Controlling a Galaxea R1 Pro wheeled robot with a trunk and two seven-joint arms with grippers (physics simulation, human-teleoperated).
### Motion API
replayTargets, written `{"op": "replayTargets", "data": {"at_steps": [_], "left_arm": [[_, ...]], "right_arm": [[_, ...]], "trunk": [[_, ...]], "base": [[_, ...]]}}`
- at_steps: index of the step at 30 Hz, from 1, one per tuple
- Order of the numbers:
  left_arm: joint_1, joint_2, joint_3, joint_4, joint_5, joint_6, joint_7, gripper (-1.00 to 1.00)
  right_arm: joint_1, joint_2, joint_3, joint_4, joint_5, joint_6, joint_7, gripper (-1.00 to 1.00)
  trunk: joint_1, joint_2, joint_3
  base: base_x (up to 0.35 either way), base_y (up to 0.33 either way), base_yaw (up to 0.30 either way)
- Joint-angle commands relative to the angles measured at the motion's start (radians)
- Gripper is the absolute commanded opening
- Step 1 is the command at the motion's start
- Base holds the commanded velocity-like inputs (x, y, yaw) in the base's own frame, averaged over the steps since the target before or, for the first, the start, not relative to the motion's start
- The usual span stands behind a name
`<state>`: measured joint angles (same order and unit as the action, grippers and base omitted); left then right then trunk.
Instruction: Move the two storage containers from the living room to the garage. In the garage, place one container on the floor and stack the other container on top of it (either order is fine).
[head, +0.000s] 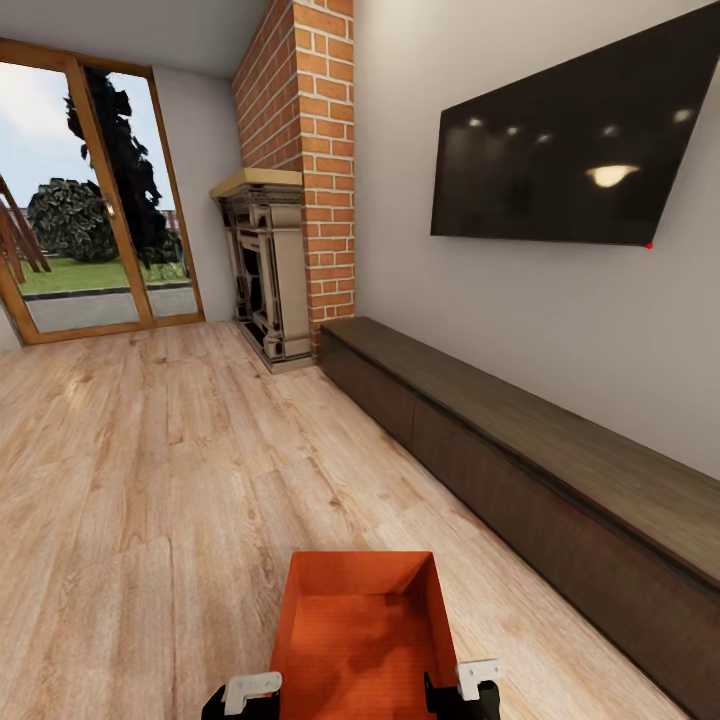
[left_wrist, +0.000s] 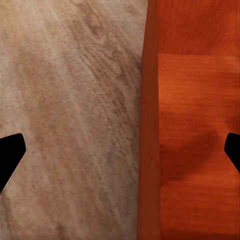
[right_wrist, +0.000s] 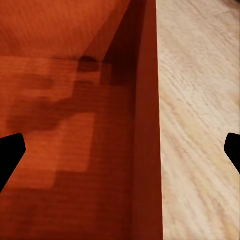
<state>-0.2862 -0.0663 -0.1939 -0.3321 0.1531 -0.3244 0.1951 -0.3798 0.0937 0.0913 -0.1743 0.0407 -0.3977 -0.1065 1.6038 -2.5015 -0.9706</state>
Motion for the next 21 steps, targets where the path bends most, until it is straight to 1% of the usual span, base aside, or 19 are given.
{"op": "replayTargets", "data": {"at_steps": [1, 13, 19, 21], "left_arm": [[-0.001, 0.001, -0.009, 0.001, 0.01, -0.004, 0.005, 1.0], [-0.001, 0.0, -0.013, 0.001, 0.008, -0.004, 0.006, 1.0], [-0.001, 0.0, -0.012, 0.001, 0.009, -0.003, 0.006, 1.0], [-0.001, 0.0, -0.012, 0.001, 0.009, -0.004, 0.006, 1.0]], "right_arm": [[-0.001, 0.0, 0.007, 0.001, 0.004, -0.001, -0.011, 1.0], [-0.001, 0.0, 0.006, 0.001, 0.002, -0.001, -0.01, 1.0], [-0.001, 0.0, 0.004, 0.001, 0.0, -0.002, -0.01, 1.0], [-0.001, 0.0, 0.004, 0.001, -0.001, -0.002, -0.01, 1.0]], "trunk": [[0.0, 0.0, -0.001], [0.0, 0.0, -0.001], [0.002, -0.002, -0.024], [0.002, -0.002, -0.024]], "base": [[0.0, 0.0, 0.0], [0.0, 0.0, 0.0], [0.0, 0.0, 0.0], [0.0, 0.0, 0.0]]}}
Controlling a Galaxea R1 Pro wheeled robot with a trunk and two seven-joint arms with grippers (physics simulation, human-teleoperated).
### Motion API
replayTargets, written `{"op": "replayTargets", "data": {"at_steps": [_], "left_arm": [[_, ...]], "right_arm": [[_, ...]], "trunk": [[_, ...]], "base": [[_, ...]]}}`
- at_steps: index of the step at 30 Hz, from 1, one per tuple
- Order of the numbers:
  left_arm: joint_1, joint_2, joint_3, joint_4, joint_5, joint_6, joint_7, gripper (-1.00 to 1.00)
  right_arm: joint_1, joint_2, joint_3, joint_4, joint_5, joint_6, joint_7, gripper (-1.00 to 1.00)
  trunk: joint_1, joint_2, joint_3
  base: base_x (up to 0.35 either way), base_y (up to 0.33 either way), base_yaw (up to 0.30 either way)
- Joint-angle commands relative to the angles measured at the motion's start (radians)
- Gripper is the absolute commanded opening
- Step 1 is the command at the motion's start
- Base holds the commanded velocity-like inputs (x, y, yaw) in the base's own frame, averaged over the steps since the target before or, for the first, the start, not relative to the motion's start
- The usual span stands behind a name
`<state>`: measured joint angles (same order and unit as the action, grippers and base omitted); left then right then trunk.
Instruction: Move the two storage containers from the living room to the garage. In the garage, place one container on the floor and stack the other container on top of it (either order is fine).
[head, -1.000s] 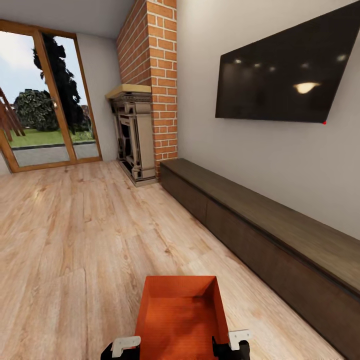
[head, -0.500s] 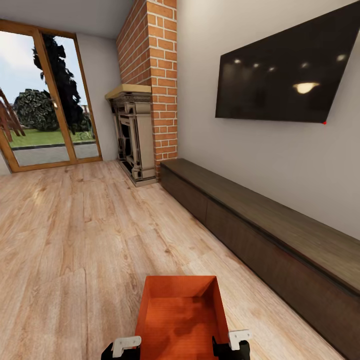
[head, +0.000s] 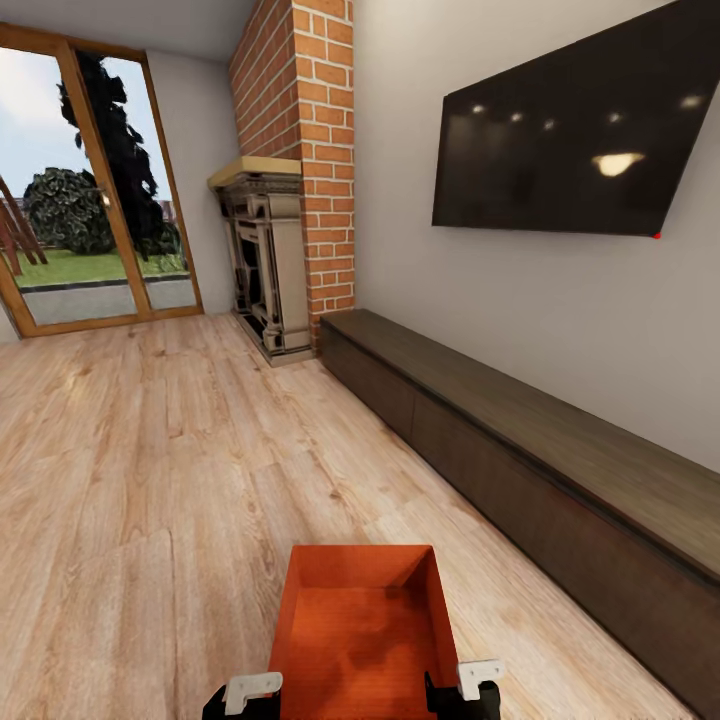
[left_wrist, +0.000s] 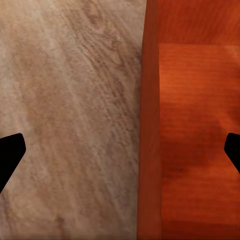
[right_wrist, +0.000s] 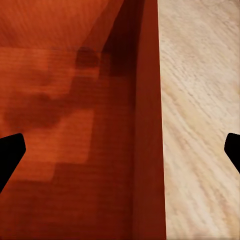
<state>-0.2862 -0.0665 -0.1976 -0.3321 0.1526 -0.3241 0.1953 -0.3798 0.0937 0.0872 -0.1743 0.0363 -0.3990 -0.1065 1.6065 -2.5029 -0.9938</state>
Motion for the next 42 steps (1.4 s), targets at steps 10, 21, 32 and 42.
{"op": "replayTargets", "data": {"at_steps": [10, 21, 32, 42], "left_arm": [[-0.001, 0.001, -0.007, 0.001, 0.01, -0.003, 0.006, 1.0], [-0.001, 0.001, -0.005, 0.001, 0.01, -0.003, 0.006, 1.0], [-0.001, 0.001, -0.004, 0.001, 0.01, -0.003, 0.007, 1.0], [-0.001, 0.001, -0.003, 0.001, 0.01, -0.003, 0.007, 1.0]], "right_arm": [[-0.001, 0.0, 0.007, 0.001, 0.003, -0.001, -0.01, 1.0], [-0.001, -0.017, 0.005, -0.002, 0.008, 0.001, -0.01, 1.0], [-0.005, -0.052, 0.008, -0.001, 0.011, 0.002, -0.009, 1.0], [-0.006, -0.053, 0.013, -0.001, 0.011, 0.003, 0.009, 1.0]], "trunk": [[0.0, 0.0, -0.001], [0.0, 0.0, -0.001], [0.0, 0.0, -0.001], [0.0, 0.0, -0.001]], "base": [[0.0, 0.0, 0.0], [0.0, 0.0, 0.0], [0.0, 0.0, 0.0], [0.0, 0.0, 0.0]]}}
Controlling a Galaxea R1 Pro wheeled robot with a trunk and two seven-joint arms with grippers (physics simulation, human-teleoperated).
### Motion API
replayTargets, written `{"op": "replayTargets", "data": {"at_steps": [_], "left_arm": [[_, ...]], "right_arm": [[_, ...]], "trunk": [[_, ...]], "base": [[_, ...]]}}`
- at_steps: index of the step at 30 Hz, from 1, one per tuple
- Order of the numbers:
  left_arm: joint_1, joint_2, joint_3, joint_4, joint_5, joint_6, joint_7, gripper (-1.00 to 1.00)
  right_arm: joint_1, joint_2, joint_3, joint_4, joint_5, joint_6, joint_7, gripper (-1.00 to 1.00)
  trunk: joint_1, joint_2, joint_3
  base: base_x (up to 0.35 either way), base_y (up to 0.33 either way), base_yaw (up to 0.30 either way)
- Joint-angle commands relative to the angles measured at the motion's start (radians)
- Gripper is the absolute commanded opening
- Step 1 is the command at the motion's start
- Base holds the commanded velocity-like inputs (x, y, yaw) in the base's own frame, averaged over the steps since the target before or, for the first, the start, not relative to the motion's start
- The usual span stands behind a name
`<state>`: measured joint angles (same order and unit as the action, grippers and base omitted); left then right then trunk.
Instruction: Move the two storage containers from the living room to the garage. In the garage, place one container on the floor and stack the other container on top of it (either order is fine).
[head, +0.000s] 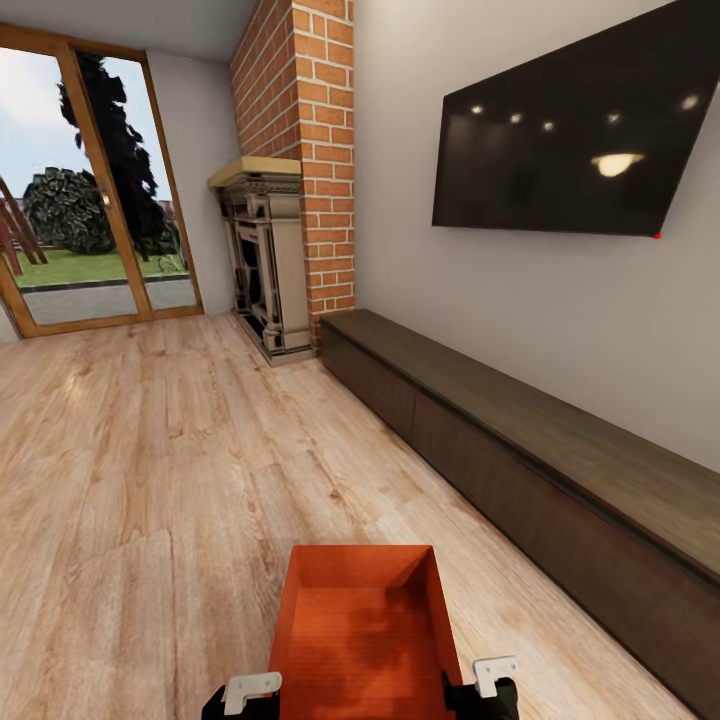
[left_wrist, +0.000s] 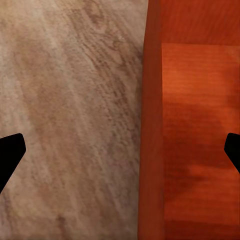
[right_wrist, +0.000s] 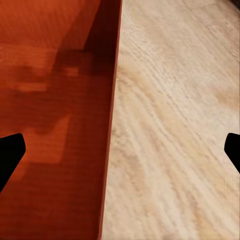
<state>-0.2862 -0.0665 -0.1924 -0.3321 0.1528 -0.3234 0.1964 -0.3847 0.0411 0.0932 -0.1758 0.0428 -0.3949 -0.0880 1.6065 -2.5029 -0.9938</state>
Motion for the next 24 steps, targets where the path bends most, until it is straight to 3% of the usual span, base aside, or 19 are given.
{"op": "replayTargets", "data": {"at_steps": [1, 6, 17, 24], "left_arm": [[-0.001, 0.001, -0.009, 0.001, 0.01, -0.004, 0.006, 1.0], [-0.001, 0.001, -0.009, 0.001, 0.01, -0.004, 0.005, 1.0], [-0.001, 0.001, -0.008, 0.001, 0.01, -0.004, 0.006, 1.0], [-0.001, 0.0, -0.006, 0.001, 0.01, -0.005, 0.006, 1.0]], "right_arm": [[-0.001, 0.0, 0.007, 0.001, 0.004, -0.001, -0.008, 1.0], [0.0, 0.0, 0.006, 0.001, 0.003, -0.001, -0.005, 1.0], [0.004, 0.002, 0.0, 0.002, -0.004, -0.001, -0.005, 1.0], [0.004, 0.003, 0.0, 0.002, -0.006, -0.002, -0.005, 1.0]], "trunk": [[0.0, 0.0, -0.001], [0.002, -0.002, -0.02], [0.002, -0.002, -0.02], [0.004, -0.003, -0.04]], "base": [[0.0, 0.0, 0.0], [0.0, 0.0, 0.0], [0.0, 0.0, 0.0], [0.0, 0.0, 0.0]]}}
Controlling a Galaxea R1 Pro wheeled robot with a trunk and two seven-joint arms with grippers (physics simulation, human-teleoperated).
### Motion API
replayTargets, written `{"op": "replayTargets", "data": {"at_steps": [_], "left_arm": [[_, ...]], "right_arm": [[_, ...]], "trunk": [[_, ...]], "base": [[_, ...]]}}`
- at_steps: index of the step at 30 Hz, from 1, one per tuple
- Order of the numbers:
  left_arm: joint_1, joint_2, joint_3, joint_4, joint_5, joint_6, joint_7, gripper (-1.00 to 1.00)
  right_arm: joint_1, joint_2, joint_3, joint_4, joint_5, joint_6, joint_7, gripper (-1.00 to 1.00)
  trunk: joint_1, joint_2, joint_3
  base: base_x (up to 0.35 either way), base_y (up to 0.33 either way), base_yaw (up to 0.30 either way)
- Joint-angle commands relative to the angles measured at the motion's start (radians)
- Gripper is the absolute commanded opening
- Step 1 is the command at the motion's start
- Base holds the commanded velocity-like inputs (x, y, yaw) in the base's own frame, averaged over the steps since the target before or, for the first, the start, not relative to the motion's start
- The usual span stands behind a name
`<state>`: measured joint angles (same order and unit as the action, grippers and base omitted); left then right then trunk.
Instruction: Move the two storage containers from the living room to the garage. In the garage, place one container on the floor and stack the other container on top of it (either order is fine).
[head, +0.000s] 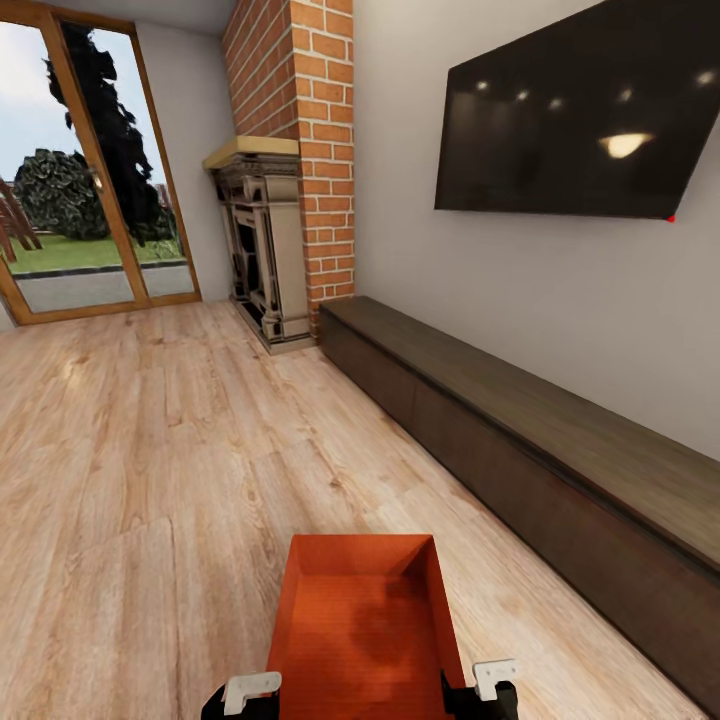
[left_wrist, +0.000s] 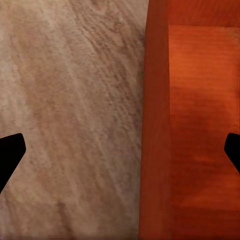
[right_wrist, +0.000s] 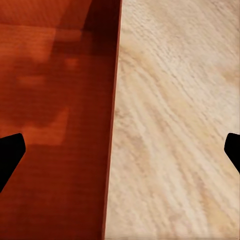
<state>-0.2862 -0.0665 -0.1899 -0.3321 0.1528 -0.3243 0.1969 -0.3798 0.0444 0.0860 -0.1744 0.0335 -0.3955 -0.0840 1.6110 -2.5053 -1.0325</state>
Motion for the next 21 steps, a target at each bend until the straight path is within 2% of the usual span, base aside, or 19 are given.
{"op": "replayTargets", "data": {"at_steps": [1, 21], "left_arm": [[-0.001, 0.001, -0.008, 0.001, 0.01, -0.004, 0.006, 1.0], [-0.001, -0.009, -0.012, -0.003, 0.019, -0.004, -0.006, 1.0]], "right_arm": [[-0.001, 0.0, 0.008, 0.001, 0.003, -0.002, -0.009, 1.0], [-0.001, 0.003, 0.012, 0.001, 0.005, -0.001, -0.01, 1.0]], "trunk": [[0.0, 0.0, -0.001], [0.0, 0.0, -0.001]], "base": [[0.0, 0.0, 0.0], [0.0, 0.0, 0.0]]}}
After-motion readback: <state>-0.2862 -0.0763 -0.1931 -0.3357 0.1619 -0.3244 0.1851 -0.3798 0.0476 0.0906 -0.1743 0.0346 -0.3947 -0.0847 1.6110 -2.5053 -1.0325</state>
